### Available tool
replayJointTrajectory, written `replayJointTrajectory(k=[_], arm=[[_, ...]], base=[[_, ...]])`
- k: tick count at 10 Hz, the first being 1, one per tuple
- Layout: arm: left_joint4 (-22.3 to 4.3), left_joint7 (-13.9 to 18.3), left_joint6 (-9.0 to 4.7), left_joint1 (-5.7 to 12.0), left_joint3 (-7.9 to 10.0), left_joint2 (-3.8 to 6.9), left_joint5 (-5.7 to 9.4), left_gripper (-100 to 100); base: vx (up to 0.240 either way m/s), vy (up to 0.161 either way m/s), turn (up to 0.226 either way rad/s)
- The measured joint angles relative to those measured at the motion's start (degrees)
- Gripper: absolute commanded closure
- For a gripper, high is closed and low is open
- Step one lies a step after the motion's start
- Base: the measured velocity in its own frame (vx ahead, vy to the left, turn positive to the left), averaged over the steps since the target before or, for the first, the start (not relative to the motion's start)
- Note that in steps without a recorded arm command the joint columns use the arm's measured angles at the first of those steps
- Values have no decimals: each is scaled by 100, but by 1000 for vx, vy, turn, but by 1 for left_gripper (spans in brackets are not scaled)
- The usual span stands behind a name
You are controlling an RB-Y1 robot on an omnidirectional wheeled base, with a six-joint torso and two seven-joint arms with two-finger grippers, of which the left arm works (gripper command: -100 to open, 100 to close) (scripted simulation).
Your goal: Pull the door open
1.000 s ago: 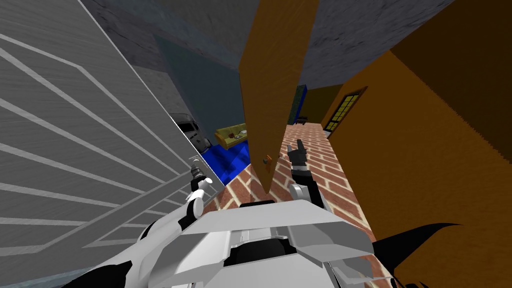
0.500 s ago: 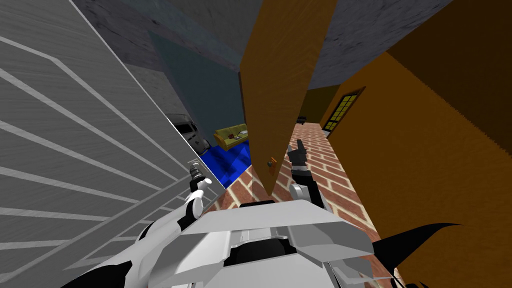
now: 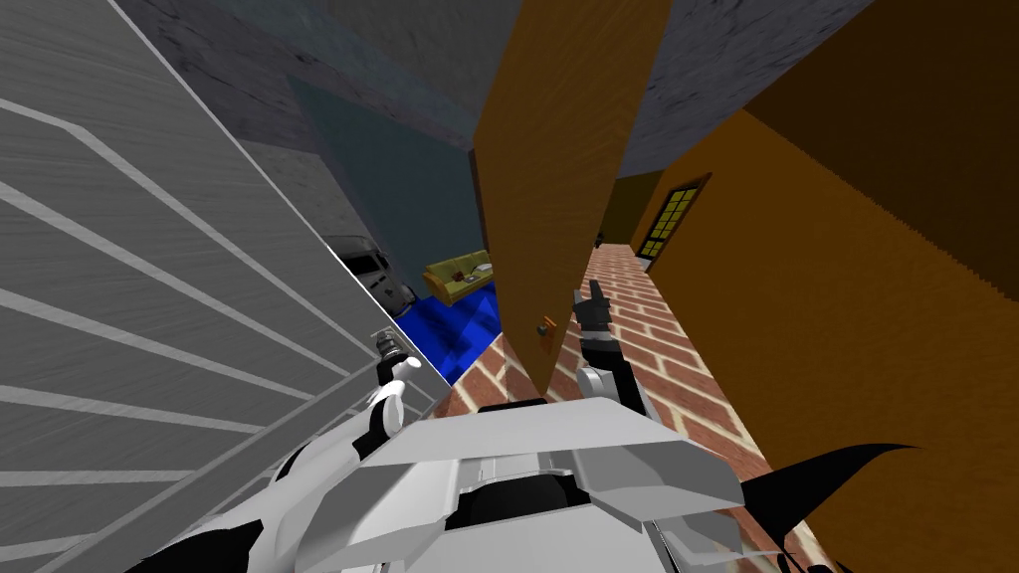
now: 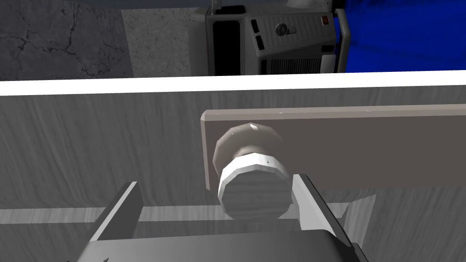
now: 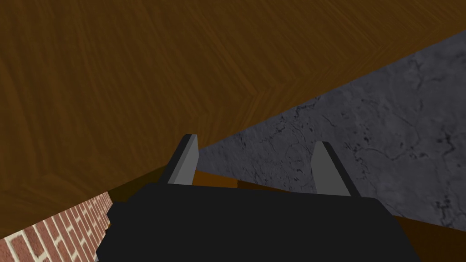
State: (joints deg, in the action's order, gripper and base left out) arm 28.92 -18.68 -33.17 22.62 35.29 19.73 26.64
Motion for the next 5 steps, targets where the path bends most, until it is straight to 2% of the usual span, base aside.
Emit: replayJointTrajectory(k=[1, 5], arm=[[-12, 4, -5, -9, 1, -4, 1, 100], [-3, 0, 0, -3, -2, -9, -1, 100]], base=[[-41, -23, -29], [-5, -3, -3]])
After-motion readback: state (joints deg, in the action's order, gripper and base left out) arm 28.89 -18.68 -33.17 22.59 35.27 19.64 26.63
